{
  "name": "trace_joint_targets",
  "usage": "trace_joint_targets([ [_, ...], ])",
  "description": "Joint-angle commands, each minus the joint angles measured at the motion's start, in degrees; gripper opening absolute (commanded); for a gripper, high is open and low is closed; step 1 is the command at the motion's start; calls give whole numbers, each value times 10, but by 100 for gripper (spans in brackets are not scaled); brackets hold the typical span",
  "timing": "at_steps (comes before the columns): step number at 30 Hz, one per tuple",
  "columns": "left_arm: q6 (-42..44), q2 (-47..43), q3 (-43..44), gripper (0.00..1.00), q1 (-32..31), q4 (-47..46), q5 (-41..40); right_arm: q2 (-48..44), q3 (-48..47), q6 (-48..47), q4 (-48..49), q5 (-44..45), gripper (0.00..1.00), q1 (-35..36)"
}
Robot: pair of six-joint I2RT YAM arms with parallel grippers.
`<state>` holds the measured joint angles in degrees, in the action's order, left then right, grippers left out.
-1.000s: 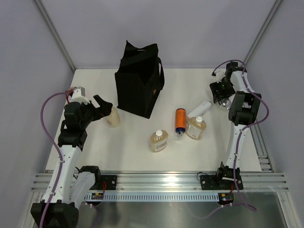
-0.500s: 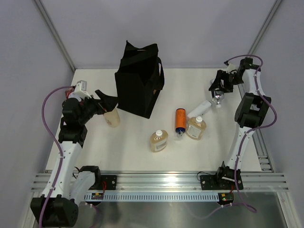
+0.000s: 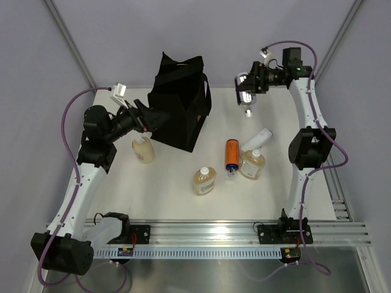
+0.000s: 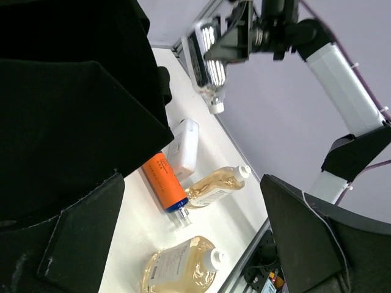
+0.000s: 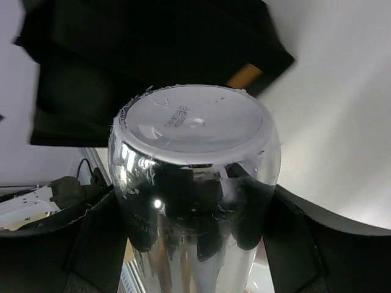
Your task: Place the personal care products into the canvas bag
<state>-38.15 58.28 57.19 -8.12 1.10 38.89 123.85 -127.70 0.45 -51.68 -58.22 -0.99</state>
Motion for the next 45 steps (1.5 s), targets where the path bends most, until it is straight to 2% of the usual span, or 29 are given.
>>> trace_joint_targets([
  [1, -7, -7, 10, 99, -6, -12, 7, -25, -119, 136, 126, -83, 0, 99],
  [4, 3, -37, -1, 99, -6, 16, -16, -7, -153, 274, 260, -50, 0, 155],
  [7, 12, -57, -12, 99, -6, 42, -33, 21, -202, 318, 345, 8, 0, 205],
  [11, 11, -90, -33, 99, -6, 64, -55, 50, -237, 333, 410, 121, 0, 251],
  [12, 11, -103, -37, 99, -6, 70, -58, 58, -237, 329, 435, 176, 0, 259],
  [16, 23, -137, -47, 99, -6, 107, -79, 75, -240, 293, 478, 286, 0, 277],
  [20, 46, -168, -57, 99, -6, 150, -103, 82, -228, 197, 471, 306, 0, 278],
  [21, 48, -172, -61, 99, -5, 154, -106, 69, -196, 179, 468, 291, 0, 278],
  [23, 56, -182, -64, 99, -5, 166, -112, 48, -156, 85, 461, 263, 0, 282],
  [27, 63, -186, -77, 99, -5, 166, -116, -33, -10, -58, 469, 230, 0, 298],
  [34, 76, -177, -90, 99, -5, 154, -109, -43, 14, -251, 403, 187, 0, 309],
  [37, 78, -179, -99, 99, -5, 154, -109, -22, -29, -330, 324, 150, 0, 314],
  [40, 78, -186, -105, 99, -5, 152, -110, 24, -104, -329, 254, 159, 0, 319],
  [42, 80, -192, -109, 99, -5, 152, -113, 55, -136, -321, 229, 214, 0, 332],
  [45, 84, -198, -110, 99, -5, 159, -120, 69, -110, -303, 242, 277, 0, 351],
])
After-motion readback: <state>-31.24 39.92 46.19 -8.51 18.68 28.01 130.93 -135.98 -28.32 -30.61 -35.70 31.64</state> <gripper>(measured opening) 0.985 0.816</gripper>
